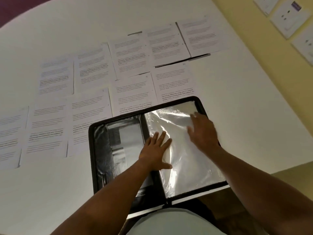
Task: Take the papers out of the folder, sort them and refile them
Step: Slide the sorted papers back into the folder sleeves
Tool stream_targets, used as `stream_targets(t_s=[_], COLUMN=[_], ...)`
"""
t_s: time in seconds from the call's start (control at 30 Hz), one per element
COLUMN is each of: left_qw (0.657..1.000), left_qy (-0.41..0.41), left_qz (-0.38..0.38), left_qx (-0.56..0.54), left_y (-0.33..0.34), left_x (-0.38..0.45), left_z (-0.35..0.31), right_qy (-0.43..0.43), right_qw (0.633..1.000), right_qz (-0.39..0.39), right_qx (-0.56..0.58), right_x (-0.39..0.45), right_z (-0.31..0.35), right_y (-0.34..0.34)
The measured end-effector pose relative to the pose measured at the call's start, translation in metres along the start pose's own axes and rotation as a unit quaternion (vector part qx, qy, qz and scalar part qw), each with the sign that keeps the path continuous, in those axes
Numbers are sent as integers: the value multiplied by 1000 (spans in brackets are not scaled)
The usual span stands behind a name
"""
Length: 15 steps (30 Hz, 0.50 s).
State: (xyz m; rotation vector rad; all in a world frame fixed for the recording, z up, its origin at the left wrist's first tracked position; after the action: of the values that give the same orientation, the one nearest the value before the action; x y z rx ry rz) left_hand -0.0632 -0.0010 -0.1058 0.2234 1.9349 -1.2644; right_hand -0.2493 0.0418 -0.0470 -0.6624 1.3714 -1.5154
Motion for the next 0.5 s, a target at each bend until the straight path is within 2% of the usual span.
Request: stream_targets(t_s=[0.07, 0.17, 0.23, 0.37, 0.5], left_qw=[1000, 1000, 1000, 1000, 1000], left_qy=[-2, -4, -5, -11, -8], left_qz=[0, 8, 10, 14, 19], left_qx=[-3, -11, -21, -25, -15], left_y=[-1, -1, -1, -1, 0], left_x=[3, 7, 7, 12, 16], left_z=[1, 4, 4, 7, 10], right_qy=[-50, -5, 9, 5, -6], right_qw=[994, 979, 975, 978, 968], right_qz=[88, 201, 212, 186, 237], right_qx=[-31, -46, -68, -90, -80], right_x=[2, 6, 8, 27, 50], right_z=[20, 10, 4, 7, 7], right_y=[28, 62, 68, 60, 64])
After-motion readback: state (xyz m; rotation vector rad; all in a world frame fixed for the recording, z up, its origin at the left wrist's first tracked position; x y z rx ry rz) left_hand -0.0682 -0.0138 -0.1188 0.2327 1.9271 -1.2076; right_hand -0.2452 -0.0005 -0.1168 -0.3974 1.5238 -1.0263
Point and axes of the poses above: each hand's wrist, its own x-axis towards the middle knuckle, its own y-axis out of the palm, z = x × y, the point moved 8 cm from there along x, towards the middle knuckle, and after that the axes turned 15 degrees about z, right-handed, at the moved point
